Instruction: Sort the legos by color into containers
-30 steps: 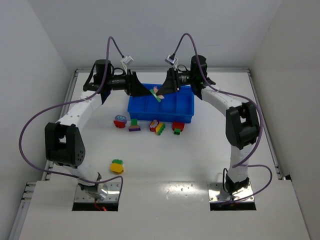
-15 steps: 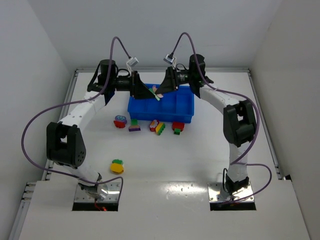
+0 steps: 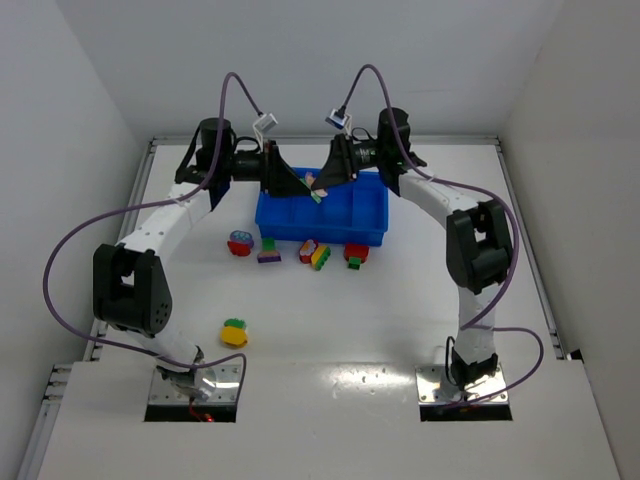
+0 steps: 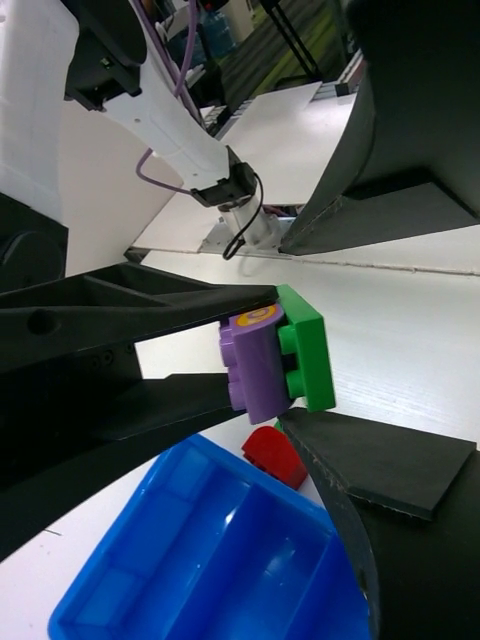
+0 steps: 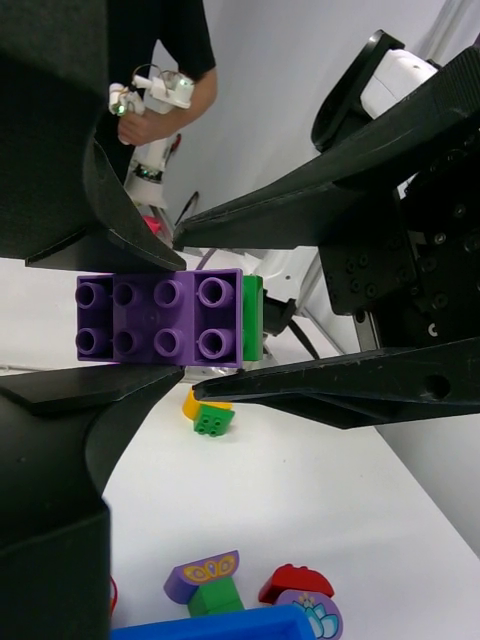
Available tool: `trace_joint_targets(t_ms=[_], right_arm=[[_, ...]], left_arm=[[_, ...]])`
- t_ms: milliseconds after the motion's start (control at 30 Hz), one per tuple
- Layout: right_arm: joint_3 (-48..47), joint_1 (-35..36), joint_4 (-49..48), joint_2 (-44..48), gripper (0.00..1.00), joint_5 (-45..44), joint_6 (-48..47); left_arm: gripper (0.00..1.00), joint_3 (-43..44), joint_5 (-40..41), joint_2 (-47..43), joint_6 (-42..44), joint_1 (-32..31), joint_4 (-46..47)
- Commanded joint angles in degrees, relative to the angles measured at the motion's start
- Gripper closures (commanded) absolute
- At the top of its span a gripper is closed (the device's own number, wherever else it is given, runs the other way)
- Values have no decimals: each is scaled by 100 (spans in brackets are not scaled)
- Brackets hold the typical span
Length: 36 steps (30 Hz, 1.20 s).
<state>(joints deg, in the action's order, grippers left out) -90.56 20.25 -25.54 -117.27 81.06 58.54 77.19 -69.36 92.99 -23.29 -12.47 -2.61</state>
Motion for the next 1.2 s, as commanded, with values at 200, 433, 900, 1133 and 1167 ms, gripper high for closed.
trace_joint_targets(t_ms=[200,433,900,1133,1167], right_arm=[[-31,67,-461,91,100,156,-36],[30,67,-461,152,100,156,-36],[-330,-899,-461,99,100,-64,-150],[56,-1181,30,371,100,-116,-659],[126,-1242,188,424,100,-264,-808]], left_arm=[[55,77,-253,61,-272,-71,595],[82,77,-376,176,-325,-71,648],[92,-468,-51,-238,474,-19,-186],[92,-644,1378,-782,949,87,-565],[92,-644,2304,-878,1019,87,-565]])
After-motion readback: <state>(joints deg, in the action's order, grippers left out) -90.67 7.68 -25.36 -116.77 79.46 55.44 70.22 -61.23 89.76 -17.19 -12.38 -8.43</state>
